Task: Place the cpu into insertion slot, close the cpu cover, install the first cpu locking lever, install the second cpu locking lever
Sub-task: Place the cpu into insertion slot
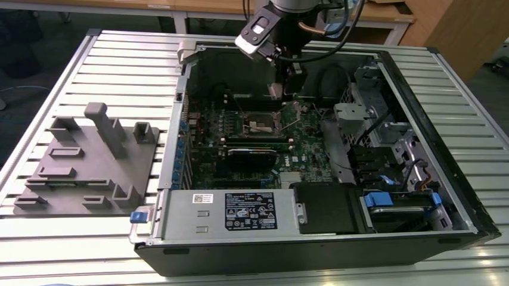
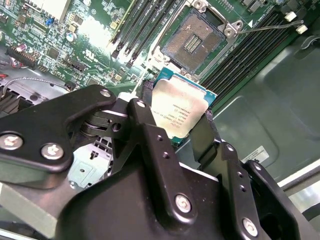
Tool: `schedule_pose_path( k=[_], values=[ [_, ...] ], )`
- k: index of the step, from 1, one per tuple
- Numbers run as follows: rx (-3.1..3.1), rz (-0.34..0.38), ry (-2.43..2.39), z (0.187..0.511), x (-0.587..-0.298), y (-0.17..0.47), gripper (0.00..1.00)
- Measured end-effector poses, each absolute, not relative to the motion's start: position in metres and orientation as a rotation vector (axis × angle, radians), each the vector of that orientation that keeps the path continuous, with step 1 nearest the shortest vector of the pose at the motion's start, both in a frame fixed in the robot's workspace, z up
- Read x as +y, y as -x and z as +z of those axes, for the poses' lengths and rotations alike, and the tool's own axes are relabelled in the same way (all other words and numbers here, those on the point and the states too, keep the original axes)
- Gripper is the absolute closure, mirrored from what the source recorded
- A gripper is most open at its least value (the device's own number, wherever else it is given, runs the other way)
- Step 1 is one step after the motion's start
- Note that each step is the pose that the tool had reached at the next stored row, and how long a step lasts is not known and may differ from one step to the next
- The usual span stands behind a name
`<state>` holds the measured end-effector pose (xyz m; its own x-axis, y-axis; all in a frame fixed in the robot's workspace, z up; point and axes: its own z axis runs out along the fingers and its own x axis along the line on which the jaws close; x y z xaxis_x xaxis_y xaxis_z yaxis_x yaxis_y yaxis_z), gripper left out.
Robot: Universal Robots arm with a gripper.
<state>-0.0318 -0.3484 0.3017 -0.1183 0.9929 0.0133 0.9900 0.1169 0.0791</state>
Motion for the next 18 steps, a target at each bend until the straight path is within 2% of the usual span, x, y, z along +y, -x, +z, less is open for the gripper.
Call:
schedule_pose_path(
  k=[18],
  values=[
    [2.257,0.096,-2.125,0.2957,-0.3484,0.0318,0.46]
  ],
)
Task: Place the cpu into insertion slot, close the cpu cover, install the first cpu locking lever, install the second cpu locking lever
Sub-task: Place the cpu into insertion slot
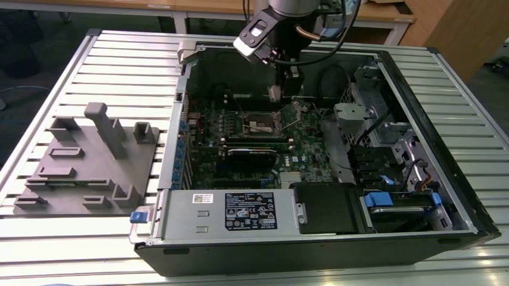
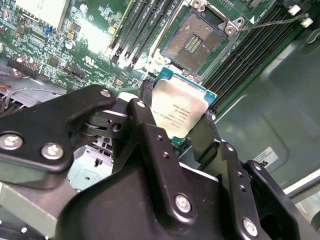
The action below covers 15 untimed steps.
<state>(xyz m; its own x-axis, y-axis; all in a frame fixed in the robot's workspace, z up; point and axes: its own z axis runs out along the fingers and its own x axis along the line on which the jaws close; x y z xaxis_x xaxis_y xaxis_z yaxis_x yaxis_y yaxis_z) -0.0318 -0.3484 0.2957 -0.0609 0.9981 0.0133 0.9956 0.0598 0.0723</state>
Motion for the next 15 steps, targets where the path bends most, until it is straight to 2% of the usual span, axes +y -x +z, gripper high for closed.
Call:
schedule_pose_path(
  k=[7,15],
  values=[
    [2.314,-0.019,-2.180,0.2947,-0.3484,0.0316,0.46],
    [2.330,-0.053,-2.196,0.2946,-0.3484,0.0316,0.46]
  ],
)
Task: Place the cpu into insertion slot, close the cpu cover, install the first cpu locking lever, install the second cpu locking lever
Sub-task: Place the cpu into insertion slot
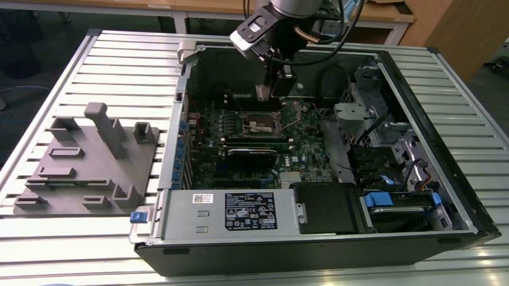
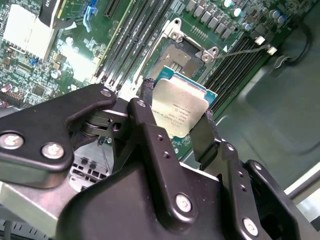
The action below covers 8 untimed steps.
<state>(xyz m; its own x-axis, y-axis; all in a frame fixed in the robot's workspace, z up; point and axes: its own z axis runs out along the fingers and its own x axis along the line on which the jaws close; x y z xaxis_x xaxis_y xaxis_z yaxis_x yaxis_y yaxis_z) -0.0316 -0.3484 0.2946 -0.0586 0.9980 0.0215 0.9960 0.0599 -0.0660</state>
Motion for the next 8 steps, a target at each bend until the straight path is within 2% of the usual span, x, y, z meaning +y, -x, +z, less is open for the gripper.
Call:
schedule_pose_path(
  k=[8],
  values=[
    [-2.238,0.058,2.109,0.2930,-0.3484,0.0316,0.46]
  ],
)
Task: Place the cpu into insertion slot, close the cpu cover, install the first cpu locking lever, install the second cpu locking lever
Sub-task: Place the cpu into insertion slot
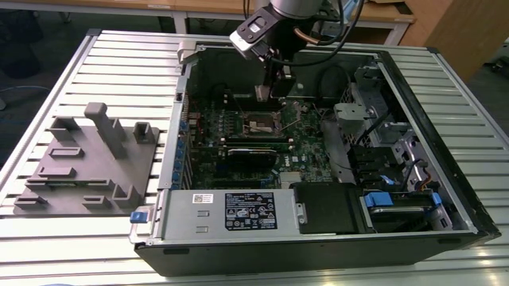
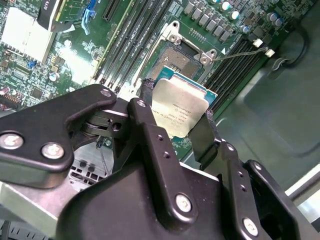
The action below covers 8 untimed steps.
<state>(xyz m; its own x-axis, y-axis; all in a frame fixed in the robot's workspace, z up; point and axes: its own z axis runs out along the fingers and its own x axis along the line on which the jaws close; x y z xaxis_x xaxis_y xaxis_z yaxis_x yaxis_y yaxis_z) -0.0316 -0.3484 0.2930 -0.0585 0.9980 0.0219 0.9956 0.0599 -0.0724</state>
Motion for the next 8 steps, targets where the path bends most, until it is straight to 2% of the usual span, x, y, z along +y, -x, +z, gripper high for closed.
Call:
schedule_pose_path(
  k=[8],
  values=[
    [-2.238,0.057,2.109,0.2918,-0.3484,0.0316,0.46]
  ],
)
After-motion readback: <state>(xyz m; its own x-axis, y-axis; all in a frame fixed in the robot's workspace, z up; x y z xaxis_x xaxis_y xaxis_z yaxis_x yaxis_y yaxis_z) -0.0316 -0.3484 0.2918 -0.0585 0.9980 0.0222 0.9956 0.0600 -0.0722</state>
